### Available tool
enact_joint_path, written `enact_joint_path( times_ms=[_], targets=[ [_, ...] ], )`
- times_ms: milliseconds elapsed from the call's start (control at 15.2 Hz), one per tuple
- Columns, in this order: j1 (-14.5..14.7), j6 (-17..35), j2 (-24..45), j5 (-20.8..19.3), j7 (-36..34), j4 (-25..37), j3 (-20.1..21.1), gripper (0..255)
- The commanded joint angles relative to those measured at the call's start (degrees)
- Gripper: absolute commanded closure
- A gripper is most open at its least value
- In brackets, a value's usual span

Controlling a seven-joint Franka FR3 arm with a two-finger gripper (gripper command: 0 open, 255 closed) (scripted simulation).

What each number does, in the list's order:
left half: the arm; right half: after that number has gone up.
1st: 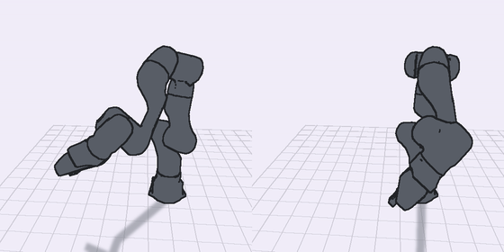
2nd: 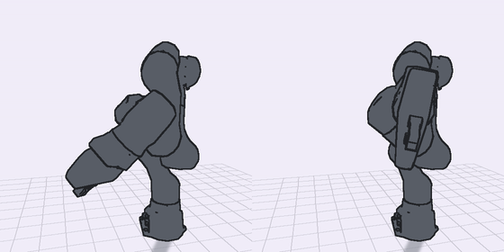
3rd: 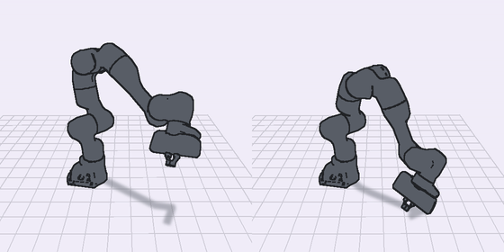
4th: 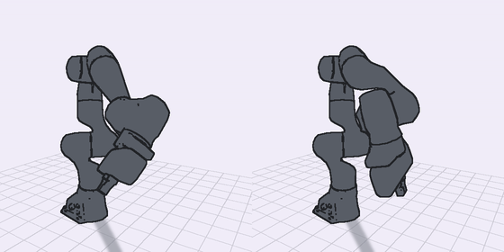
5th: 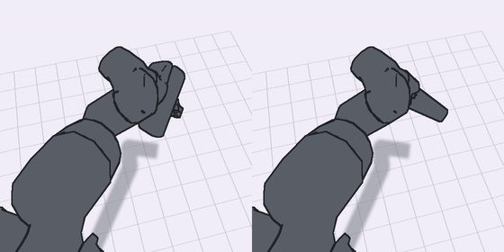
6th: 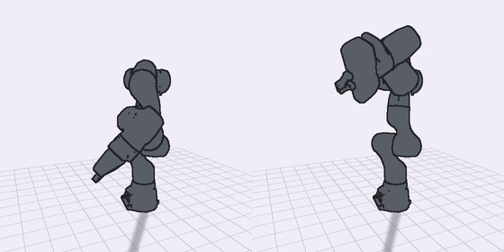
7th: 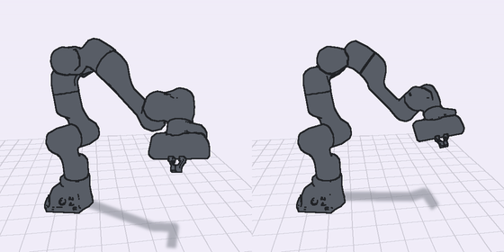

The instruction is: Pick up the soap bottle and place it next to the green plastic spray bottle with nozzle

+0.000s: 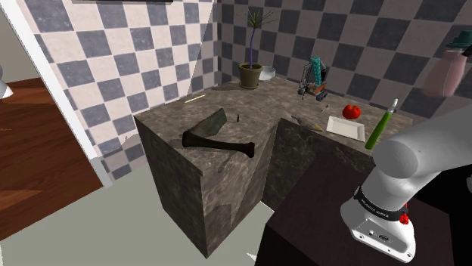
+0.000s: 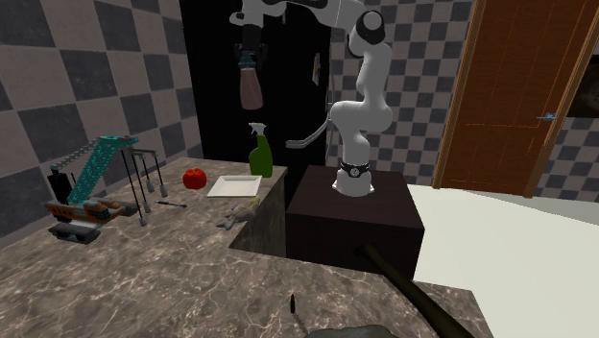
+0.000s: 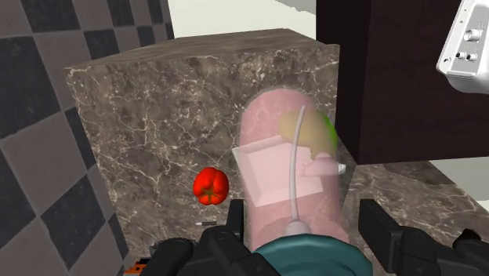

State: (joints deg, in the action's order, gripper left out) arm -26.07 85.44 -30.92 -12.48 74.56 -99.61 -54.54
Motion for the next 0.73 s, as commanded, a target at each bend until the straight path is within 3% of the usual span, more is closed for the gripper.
enact_joint_path(
  times_ms=[0,660],
  targets=[
    [-0.6,1.5,-0.8,-0.5,-0.2,-2.2,0.3,255],
    [-2.5,8.6,-3.4,-2.5,-0.5,-11.6,0.0,255]
  ],
)
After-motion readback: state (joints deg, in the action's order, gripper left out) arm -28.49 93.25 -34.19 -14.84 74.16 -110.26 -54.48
